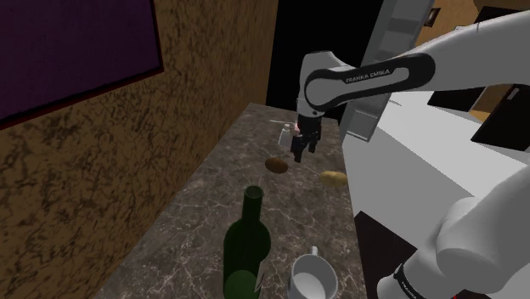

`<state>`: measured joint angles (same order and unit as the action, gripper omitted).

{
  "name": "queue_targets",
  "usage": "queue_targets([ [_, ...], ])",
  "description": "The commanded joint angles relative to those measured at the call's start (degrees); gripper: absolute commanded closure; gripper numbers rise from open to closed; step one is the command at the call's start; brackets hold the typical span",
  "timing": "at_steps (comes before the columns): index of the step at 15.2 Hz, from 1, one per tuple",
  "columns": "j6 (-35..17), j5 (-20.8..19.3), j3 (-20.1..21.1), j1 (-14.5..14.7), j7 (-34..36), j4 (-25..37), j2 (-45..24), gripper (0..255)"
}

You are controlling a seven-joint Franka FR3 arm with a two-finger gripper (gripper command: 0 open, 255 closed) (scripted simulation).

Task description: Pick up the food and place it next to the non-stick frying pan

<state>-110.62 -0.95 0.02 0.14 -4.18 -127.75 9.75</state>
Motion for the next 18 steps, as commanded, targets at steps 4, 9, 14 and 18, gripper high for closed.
queue_targets([
  [4, -4.6, 1.8, -0.3, 0.0, -2.3, 7.5, -11.2, 0],
  [9, -7.0, 3.8, -0.1, -0.1, -4.4, 16.7, -22.0, 0],
  [14, -9.9, 4.1, 0.0, 0.0, -4.6, 15.6, -23.8, 0],
  [18, -12.5, 4.1, 0.1, 0.0, -4.6, 14.2, -24.9, 0],
])
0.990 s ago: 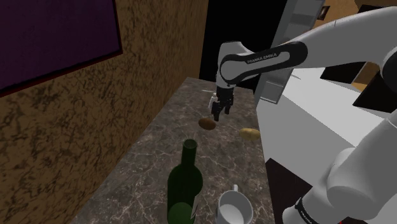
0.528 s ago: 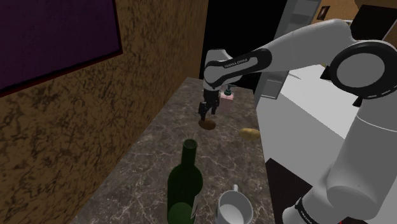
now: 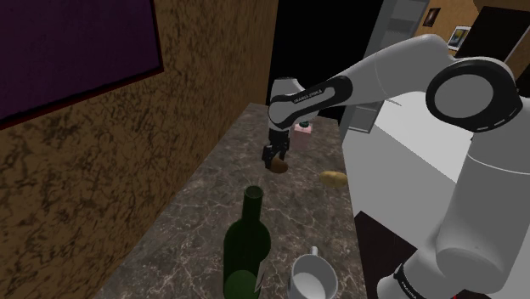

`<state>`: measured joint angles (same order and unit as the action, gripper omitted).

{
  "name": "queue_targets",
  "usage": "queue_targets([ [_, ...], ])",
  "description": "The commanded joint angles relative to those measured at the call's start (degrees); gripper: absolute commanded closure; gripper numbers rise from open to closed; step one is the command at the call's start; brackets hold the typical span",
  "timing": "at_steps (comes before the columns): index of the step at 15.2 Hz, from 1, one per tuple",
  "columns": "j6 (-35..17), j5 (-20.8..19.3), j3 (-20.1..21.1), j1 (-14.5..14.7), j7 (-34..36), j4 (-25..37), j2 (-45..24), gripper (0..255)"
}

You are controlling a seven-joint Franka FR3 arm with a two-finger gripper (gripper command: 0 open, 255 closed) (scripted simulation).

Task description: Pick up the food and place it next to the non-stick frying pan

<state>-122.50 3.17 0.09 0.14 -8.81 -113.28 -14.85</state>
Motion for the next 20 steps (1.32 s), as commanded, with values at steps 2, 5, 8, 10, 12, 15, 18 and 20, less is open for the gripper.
queue_targets([
  [2, -0.6, 0.0, 0.0, 0.0, 0.0, -0.2, -0.3, 0],
  [5, -0.6, 0.0, 0.0, 0.0, 0.0, -0.2, -0.3, 0],
  [8, -0.6, 0.0, 0.0, 0.0, 0.0, -0.2, -0.3, 255],
  [10, -0.6, 0.0, 0.0, 0.0, 0.0, -0.2, -0.3, 255],
  [12, -0.6, 0.0, 0.0, 0.0, 0.0, -0.2, -0.3, 255],
  [15, -0.6, 0.0, 0.0, 0.0, 0.0, -0.2, -0.3, 255],
  [18, 0.1, 0.0, 0.0, 0.0, 0.0, 0.0, 0.1, 255],
  [20, 1.4, 0.0, 0.0, 0.0, 0.1, 0.6, 0.9, 255],
])
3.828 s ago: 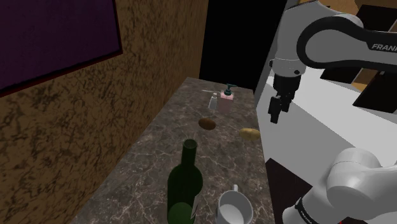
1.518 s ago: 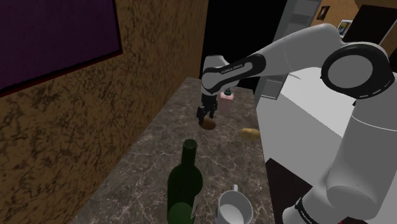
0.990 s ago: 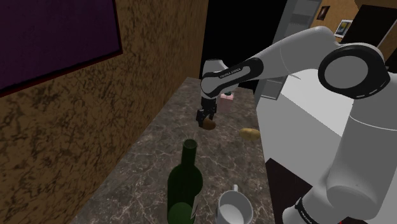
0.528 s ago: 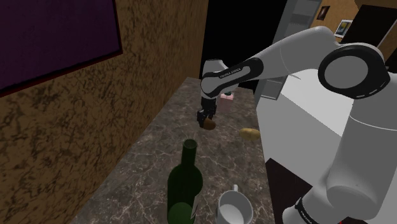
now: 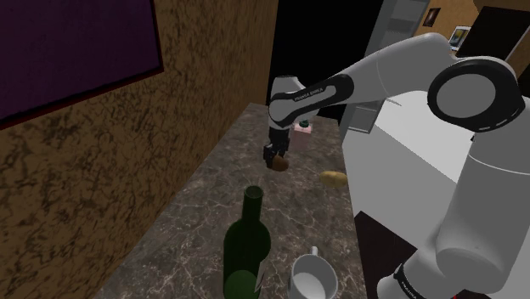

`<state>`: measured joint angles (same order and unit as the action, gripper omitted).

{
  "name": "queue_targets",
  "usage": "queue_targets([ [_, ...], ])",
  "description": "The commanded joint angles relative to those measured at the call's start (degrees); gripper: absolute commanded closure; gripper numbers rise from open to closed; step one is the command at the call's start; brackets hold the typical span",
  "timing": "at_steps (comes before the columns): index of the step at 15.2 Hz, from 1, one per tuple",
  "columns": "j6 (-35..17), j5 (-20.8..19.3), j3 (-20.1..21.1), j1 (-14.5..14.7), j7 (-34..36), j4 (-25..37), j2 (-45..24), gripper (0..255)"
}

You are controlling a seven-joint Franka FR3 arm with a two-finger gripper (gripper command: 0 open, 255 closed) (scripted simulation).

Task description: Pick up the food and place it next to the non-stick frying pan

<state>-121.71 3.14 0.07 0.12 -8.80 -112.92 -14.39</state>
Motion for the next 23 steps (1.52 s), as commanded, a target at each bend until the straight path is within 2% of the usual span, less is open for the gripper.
queue_targets([
  [1, 1.3, 0.0, 0.0, 0.0, 0.1, 0.5, 0.8, 255],
  [22, 16.1, -0.4, -0.1, 0.0, 0.8, 9.8, 6.4, 255],
  [23, 15.5, -0.3, 0.3, 0.5, 1.6, 7.4, 8.2, 255],
])
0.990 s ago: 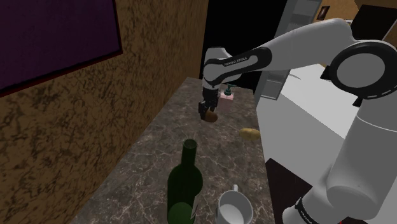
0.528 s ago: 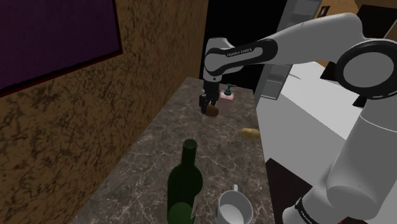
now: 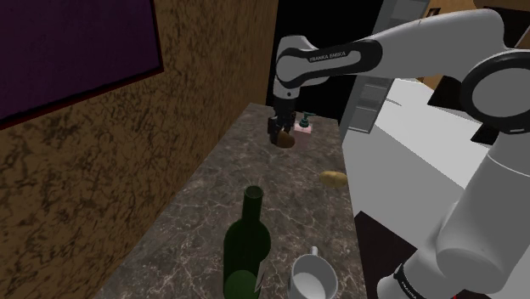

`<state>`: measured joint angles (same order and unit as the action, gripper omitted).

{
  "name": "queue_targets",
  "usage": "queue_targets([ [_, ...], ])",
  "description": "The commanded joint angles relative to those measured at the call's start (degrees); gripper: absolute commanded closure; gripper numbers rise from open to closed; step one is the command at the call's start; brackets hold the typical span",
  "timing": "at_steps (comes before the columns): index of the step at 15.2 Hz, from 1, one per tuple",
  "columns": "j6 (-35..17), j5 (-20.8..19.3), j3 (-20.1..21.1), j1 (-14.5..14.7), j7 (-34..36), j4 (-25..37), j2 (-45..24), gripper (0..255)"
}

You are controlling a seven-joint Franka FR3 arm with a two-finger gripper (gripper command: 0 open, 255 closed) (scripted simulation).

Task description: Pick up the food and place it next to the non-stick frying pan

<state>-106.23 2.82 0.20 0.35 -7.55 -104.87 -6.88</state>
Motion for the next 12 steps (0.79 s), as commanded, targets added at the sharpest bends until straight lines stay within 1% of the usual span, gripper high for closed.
queue_targets([
  [1, -0.5, 0.1, 0.6, 0.7, 1.2, -2.9, 2.4, 255],
  [6, -2.6, 0.9, 2.8, 3.0, 5.4, -13.1, 10.8, 255],
  [12, -3.8, 2.8, 6.3, 6.0, 10.9, -22.9, 19.8, 255],
])
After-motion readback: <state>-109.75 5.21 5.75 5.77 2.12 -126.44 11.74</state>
